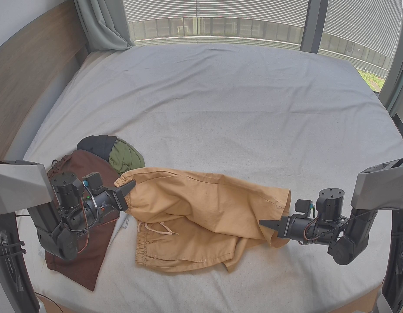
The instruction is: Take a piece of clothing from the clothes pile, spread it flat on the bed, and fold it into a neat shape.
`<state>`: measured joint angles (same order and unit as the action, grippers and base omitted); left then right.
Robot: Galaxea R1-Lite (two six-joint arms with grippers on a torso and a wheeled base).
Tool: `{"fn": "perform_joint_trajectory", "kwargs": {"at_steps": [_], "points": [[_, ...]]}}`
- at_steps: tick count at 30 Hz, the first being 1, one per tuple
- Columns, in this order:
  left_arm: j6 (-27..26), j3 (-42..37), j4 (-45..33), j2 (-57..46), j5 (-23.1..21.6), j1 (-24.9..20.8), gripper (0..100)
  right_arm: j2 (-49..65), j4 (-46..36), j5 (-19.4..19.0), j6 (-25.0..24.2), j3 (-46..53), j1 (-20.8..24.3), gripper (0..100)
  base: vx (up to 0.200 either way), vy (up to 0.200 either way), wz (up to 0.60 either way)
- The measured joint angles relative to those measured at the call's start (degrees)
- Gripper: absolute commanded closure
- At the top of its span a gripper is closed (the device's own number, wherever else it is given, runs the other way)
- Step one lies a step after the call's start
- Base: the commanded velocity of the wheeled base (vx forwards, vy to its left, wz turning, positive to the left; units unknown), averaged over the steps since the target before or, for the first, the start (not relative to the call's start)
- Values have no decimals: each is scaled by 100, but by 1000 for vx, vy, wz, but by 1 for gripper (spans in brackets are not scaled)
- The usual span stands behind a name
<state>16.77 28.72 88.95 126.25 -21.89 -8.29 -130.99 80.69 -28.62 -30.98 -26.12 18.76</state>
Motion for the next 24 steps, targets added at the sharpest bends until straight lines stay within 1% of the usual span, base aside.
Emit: {"fn": "perform_joint_trajectory", "kwargs": {"at_steps": [6,9,13,19,24], "points": [[0,-11,2,2,0,-11,100,-29,176,7,-24,-196,-68,0,0,0,0],[0,-15,2,2,2,-22,100,-32,336,13,-50,-328,-179,0,0,0,0],[0,-23,0,5,2,-33,100,-33,352,16,-88,-494,-325,0,0,0,0],[-2,-26,2,5,2,-46,100,-40,352,9,-386,-752,-525,0,0,0,0],[-2,-26,2,2,2,-57,100,-44,323,-44,-507,-937,-658,0,0,0,0]]}}
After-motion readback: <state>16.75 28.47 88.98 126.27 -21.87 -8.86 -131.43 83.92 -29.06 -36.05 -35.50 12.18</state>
